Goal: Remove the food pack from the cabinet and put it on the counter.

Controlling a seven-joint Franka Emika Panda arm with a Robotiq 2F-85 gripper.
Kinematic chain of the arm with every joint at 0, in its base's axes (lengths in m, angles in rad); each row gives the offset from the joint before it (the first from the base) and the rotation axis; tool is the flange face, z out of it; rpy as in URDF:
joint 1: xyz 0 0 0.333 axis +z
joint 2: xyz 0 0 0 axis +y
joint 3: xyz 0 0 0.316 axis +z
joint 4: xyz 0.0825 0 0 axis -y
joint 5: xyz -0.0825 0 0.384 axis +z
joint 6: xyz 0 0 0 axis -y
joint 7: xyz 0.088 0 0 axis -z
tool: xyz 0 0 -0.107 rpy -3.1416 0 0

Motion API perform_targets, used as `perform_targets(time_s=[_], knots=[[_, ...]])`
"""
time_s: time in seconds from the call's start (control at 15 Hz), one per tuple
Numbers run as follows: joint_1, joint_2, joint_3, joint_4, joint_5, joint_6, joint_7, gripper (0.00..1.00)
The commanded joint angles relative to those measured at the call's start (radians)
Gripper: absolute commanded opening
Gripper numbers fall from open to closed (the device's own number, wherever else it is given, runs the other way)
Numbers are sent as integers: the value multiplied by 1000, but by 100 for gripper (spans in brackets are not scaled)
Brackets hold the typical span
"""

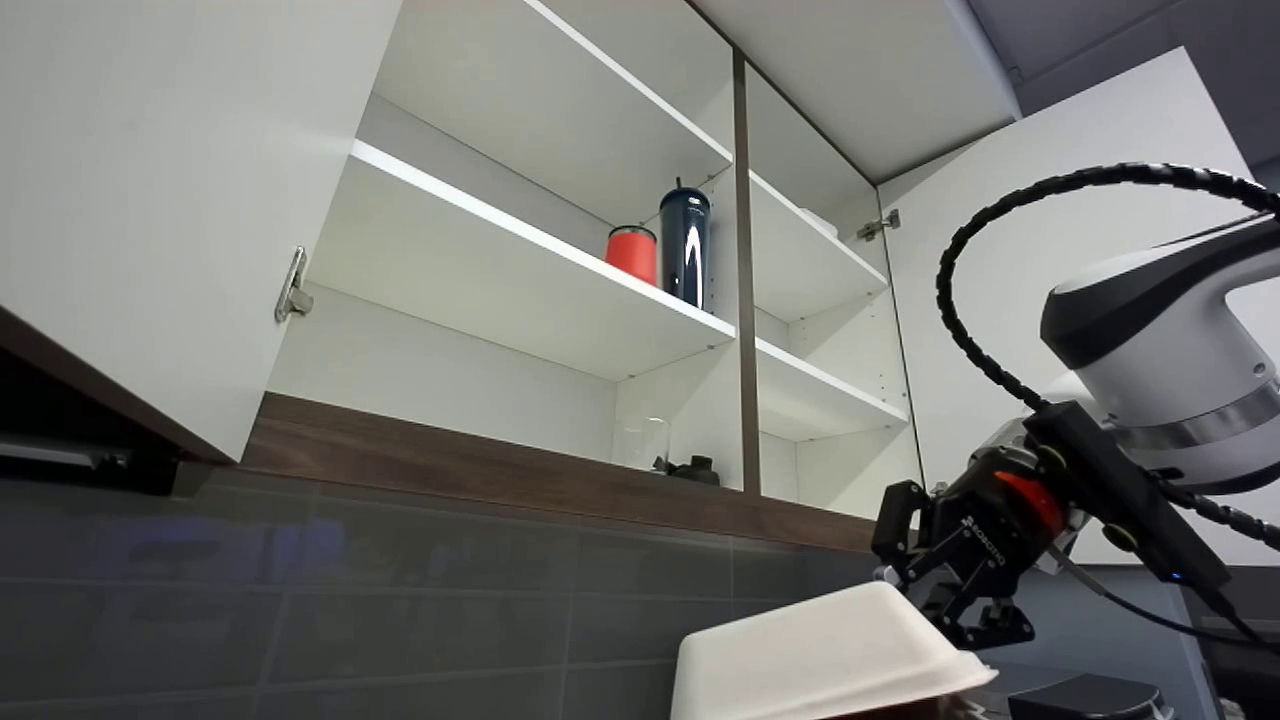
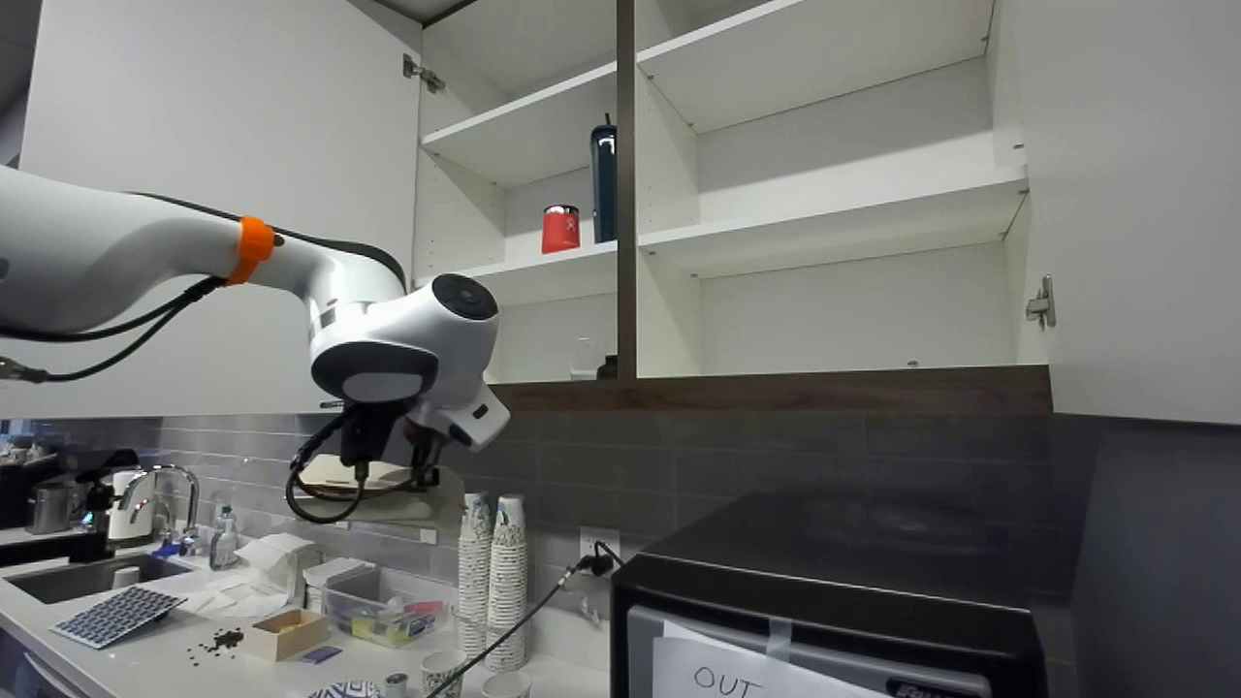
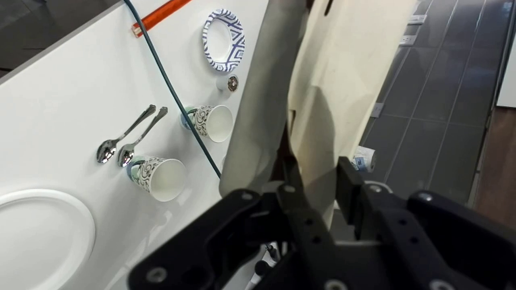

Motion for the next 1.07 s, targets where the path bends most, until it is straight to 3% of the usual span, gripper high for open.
perform_targets(time_s=[0.0,0.07,0.4,0.87,1.0], knots=[[-18,2,12,3,9,-10,-6,26],[-18,2,12,3,9,-10,-6,6],[-23,-37,17,-125,-12,-6,-75,6],[1,-110,-37,-329,47,10,-368,6],[9,-19,-68,-278,93,16,-435,6]])
